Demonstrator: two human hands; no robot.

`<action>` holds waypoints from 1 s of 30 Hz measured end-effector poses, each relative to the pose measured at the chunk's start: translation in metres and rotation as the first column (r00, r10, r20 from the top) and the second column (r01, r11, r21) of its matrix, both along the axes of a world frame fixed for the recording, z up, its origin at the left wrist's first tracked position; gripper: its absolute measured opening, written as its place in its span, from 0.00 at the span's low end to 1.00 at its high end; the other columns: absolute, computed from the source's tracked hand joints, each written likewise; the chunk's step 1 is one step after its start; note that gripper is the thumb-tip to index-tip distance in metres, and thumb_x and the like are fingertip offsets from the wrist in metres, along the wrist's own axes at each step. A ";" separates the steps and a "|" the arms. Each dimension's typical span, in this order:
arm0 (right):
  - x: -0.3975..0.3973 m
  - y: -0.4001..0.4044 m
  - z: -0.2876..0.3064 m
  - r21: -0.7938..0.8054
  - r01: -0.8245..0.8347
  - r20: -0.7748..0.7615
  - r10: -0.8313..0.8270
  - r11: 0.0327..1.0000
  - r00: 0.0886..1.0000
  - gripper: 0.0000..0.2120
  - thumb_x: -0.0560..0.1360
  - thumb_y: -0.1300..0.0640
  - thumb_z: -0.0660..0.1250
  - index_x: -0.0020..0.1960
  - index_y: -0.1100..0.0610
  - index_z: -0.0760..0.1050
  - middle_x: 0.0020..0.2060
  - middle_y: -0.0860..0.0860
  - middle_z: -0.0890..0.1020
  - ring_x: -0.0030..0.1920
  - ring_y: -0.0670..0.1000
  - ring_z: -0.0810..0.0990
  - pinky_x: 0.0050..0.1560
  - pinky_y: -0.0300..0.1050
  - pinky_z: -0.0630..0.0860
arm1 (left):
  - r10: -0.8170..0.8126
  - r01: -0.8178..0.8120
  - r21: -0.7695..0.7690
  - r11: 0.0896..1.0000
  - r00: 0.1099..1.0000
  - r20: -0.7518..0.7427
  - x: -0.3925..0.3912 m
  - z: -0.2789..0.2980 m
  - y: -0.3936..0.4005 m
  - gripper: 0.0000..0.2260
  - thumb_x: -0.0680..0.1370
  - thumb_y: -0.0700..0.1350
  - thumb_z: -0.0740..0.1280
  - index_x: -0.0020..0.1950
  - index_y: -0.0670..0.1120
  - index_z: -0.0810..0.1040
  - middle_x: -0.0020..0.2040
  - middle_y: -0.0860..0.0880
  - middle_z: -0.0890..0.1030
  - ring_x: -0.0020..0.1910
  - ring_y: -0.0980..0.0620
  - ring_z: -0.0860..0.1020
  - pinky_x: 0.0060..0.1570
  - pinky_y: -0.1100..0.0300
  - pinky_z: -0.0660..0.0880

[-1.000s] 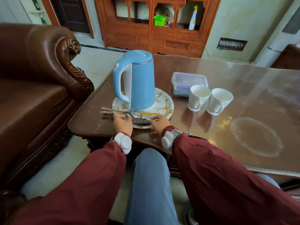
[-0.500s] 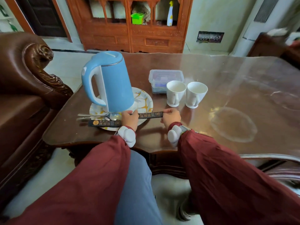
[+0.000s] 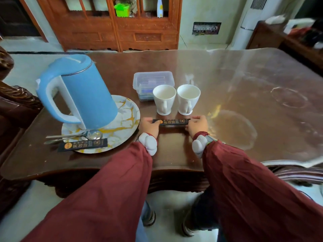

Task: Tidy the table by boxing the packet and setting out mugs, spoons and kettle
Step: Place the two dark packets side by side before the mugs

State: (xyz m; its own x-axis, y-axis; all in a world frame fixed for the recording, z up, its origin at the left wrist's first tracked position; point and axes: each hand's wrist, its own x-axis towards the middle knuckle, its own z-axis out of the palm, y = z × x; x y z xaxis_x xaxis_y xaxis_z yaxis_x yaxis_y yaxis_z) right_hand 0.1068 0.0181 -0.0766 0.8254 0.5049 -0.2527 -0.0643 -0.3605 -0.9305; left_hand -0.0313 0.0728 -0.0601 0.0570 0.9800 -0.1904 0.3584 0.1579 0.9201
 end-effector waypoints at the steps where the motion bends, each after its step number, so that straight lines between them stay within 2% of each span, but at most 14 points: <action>1: 0.005 0.000 -0.003 0.009 0.004 -0.022 -0.004 1.000 1.000 0.08 0.70 0.65 0.60 0.46 0.54 0.69 0.46 0.62 0.82 0.45 0.64 0.82 0.52 0.61 0.78 | 0.006 -0.006 -0.011 1.000 1.000 0.023 0.004 -0.003 0.002 0.09 0.71 0.39 0.72 0.43 0.32 0.81 0.44 0.30 0.81 0.35 0.45 0.72 0.35 0.60 0.68; 3: 0.009 -0.001 -0.005 0.052 0.019 -0.064 -0.016 0.998 0.998 0.10 0.70 0.67 0.59 0.41 0.52 0.67 0.37 0.56 0.80 0.33 0.58 0.81 0.45 0.59 0.81 | 0.017 -0.017 -0.006 1.000 0.999 0.032 0.009 -0.006 0.006 0.11 0.71 0.38 0.73 0.45 0.30 0.80 0.48 0.30 0.82 0.32 0.52 0.71 0.29 0.67 0.67; 5: 0.019 0.001 -0.009 0.065 0.035 -0.081 -0.030 0.997 0.996 0.13 0.71 0.68 0.59 0.38 0.51 0.66 0.33 0.53 0.78 0.25 0.50 0.78 0.37 0.54 0.81 | 0.047 -0.047 0.004 0.999 0.999 0.013 0.018 -0.010 0.010 0.12 0.71 0.38 0.74 0.50 0.32 0.81 0.51 0.35 0.83 0.37 0.49 0.77 0.28 0.73 0.65; 8: 0.023 0.002 -0.014 0.049 0.017 -0.071 -0.014 0.999 0.997 0.12 0.71 0.69 0.60 0.36 0.53 0.67 0.34 0.55 0.79 0.26 0.51 0.81 0.36 0.52 0.81 | 0.077 -0.077 0.017 0.997 0.997 -0.025 0.020 -0.014 0.009 0.14 0.72 0.41 0.73 0.56 0.38 0.80 0.54 0.42 0.83 0.52 0.46 0.80 0.40 0.71 0.65; 10: 0.025 0.003 -0.017 0.037 0.022 -0.048 -0.020 0.999 0.999 0.12 0.71 0.69 0.60 0.36 0.54 0.68 0.31 0.53 0.79 0.28 0.53 0.81 0.37 0.52 0.81 | 0.079 -0.077 0.038 0.996 0.996 -0.045 0.023 -0.016 0.007 0.13 0.72 0.41 0.73 0.56 0.39 0.80 0.54 0.43 0.84 0.51 0.47 0.80 0.42 0.71 0.65; 13: 0.024 0.003 -0.021 0.012 0.015 -0.001 -0.015 1.000 1.000 0.11 0.71 0.68 0.61 0.35 0.53 0.68 0.26 0.50 0.77 0.21 0.44 0.78 0.31 0.44 0.80 | 0.071 -0.066 0.076 0.995 0.996 -0.057 0.023 -0.019 0.006 0.14 0.72 0.40 0.73 0.55 0.37 0.79 0.52 0.41 0.83 0.43 0.52 0.76 0.38 0.72 0.63; 15: 0.024 0.003 -0.021 0.007 0.001 0.035 -0.001 1.000 0.999 0.12 0.71 0.68 0.61 0.35 0.53 0.68 0.25 0.49 0.77 0.18 0.40 0.76 0.24 0.37 0.77 | 0.067 -0.057 0.096 0.994 0.993 -0.101 0.022 -0.018 0.008 0.15 0.71 0.41 0.74 0.54 0.36 0.79 0.51 0.39 0.83 0.43 0.50 0.76 0.39 0.72 0.61; 17: 0.024 0.003 -0.020 0.003 -0.002 0.055 0.002 1.000 0.999 0.12 0.71 0.68 0.61 0.35 0.53 0.68 0.25 0.49 0.77 0.17 0.40 0.76 0.21 0.35 0.75 | 0.054 -0.040 0.093 0.995 0.988 -0.143 0.020 -0.017 0.011 0.16 0.71 0.43 0.75 0.54 0.37 0.79 0.51 0.39 0.83 0.47 0.45 0.80 0.39 0.72 0.61; 19: 0.023 0.003 -0.018 -0.009 -0.007 0.059 0.008 1.000 0.998 0.12 0.72 0.67 0.61 0.35 0.53 0.67 0.27 0.51 0.78 0.18 0.42 0.77 0.24 0.38 0.78 | 0.033 -0.021 0.069 0.997 0.986 -0.166 0.018 -0.015 0.013 0.19 0.71 0.45 0.75 0.57 0.37 0.78 0.53 0.40 0.82 0.51 0.44 0.80 0.38 0.71 0.62; 20: 0.022 0.003 -0.016 -0.018 -0.013 0.055 0.014 1.000 0.998 0.11 0.72 0.66 0.61 0.35 0.53 0.67 0.28 0.54 0.79 0.21 0.45 0.79 0.29 0.43 0.80 | 0.021 -0.013 0.049 0.999 0.986 -0.166 0.017 -0.014 0.014 0.21 0.71 0.46 0.75 0.58 0.38 0.77 0.54 0.40 0.82 0.53 0.44 0.80 0.43 0.68 0.66; 22: 0.020 0.004 -0.012 -0.046 -0.025 0.067 0.028 0.999 0.997 0.08 0.72 0.65 0.61 0.38 0.54 0.66 0.33 0.58 0.82 0.32 0.56 0.84 0.41 0.54 0.82 | 0.008 -0.005 0.021 1.000 0.986 -0.169 0.012 -0.011 0.014 0.24 0.70 0.48 0.75 0.61 0.38 0.74 0.55 0.41 0.81 0.56 0.44 0.79 0.53 0.60 0.70; 24: 0.016 0.002 -0.006 -0.083 -0.027 0.114 0.036 0.996 0.993 0.04 0.71 0.63 0.60 0.42 0.56 0.67 0.40 0.62 0.83 0.42 0.63 0.83 0.50 0.58 0.79 | -0.008 0.011 0.016 1.000 0.985 -0.173 0.005 -0.008 0.010 0.22 0.71 0.47 0.74 0.60 0.38 0.74 0.54 0.41 0.82 0.56 0.44 0.79 0.56 0.57 0.71; 27: 0.008 -0.003 0.000 -0.159 -0.022 0.259 0.064 0.987 0.964 0.04 0.72 0.60 0.62 0.46 0.59 0.72 0.47 0.59 0.82 0.51 0.60 0.79 0.52 0.49 0.74 | -0.020 0.020 -0.003 1.000 0.992 -0.124 -0.005 -0.007 0.003 0.15 0.73 0.42 0.71 0.58 0.38 0.76 0.53 0.40 0.83 0.54 0.42 0.80 0.55 0.57 0.73; 30: -0.010 -0.006 0.007 -0.112 -0.098 0.251 0.124 0.989 0.960 0.04 0.72 0.59 0.65 0.45 0.59 0.74 0.43 0.57 0.81 0.48 0.59 0.79 0.46 0.43 0.70 | 0.005 -0.006 -0.017 1.000 0.998 -0.058 -0.019 -0.003 -0.003 0.11 0.75 0.41 0.69 0.55 0.38 0.78 0.53 0.39 0.82 0.52 0.39 0.81 0.56 0.50 0.77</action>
